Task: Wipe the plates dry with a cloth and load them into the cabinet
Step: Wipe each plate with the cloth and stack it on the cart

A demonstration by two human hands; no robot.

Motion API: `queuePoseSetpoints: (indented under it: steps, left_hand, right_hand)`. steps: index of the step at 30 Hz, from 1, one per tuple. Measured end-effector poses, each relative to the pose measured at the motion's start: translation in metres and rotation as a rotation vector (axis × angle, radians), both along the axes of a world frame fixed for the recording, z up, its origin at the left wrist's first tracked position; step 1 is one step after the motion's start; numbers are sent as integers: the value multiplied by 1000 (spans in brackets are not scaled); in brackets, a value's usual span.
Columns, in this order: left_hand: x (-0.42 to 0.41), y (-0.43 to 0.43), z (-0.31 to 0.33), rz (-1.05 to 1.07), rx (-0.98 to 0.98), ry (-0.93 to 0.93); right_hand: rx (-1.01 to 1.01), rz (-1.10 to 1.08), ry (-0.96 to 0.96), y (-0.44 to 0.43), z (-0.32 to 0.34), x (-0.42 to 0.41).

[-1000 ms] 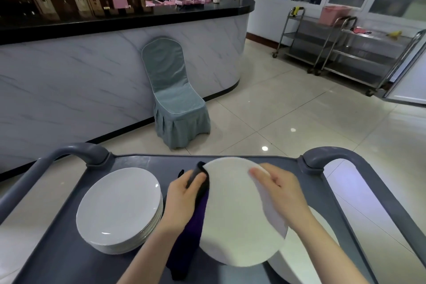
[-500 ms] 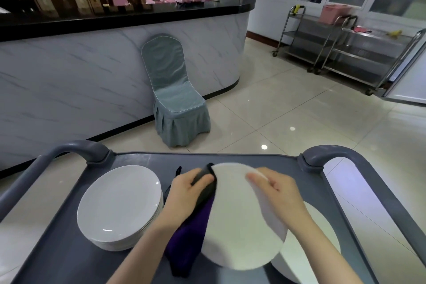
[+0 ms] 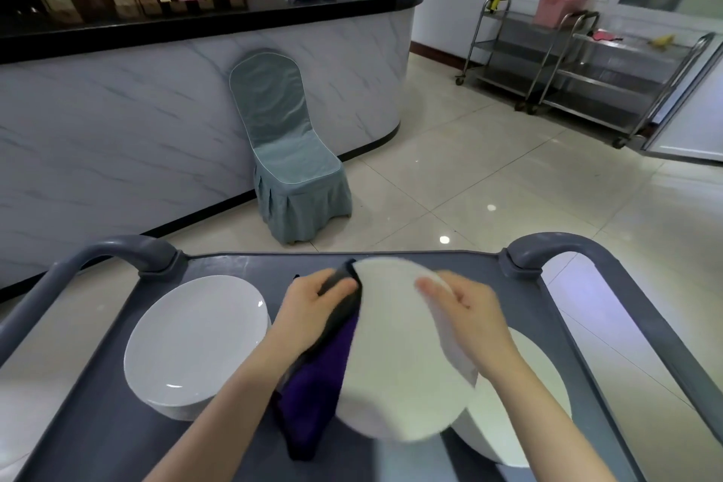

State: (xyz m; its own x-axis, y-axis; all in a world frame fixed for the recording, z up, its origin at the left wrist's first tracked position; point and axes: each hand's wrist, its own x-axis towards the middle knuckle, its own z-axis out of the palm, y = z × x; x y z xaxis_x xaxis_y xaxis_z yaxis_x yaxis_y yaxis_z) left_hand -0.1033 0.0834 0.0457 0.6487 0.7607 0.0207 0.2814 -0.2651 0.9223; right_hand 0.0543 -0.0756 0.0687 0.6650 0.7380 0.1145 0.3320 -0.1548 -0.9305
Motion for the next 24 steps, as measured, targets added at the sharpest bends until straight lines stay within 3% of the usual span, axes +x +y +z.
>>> queuePoseSetpoints:
  steps: [4,7,12,18,21,24]
  left_hand:
    - [17,-34,-21,528,-540,-292]
    - [25,-45,-29,652,-690,-318]
    - [2,-20,-20,512,-289,-220]
    - [6,5,12,-134,159,0]
    - [10,5,18,-202,212,48]
    - [3,-2,6,81,17,-71]
  right_hand:
    - [329,-531,363,18,-13,-28]
    - [299,-644,496,21,-33,-48]
    - [91,-264,395,-3,-29,-11]
    - [-215,313,-212,8,11,11]
    - [-172,260,-313,13,7,8]
    - [-25,74,-132,12,7,13]
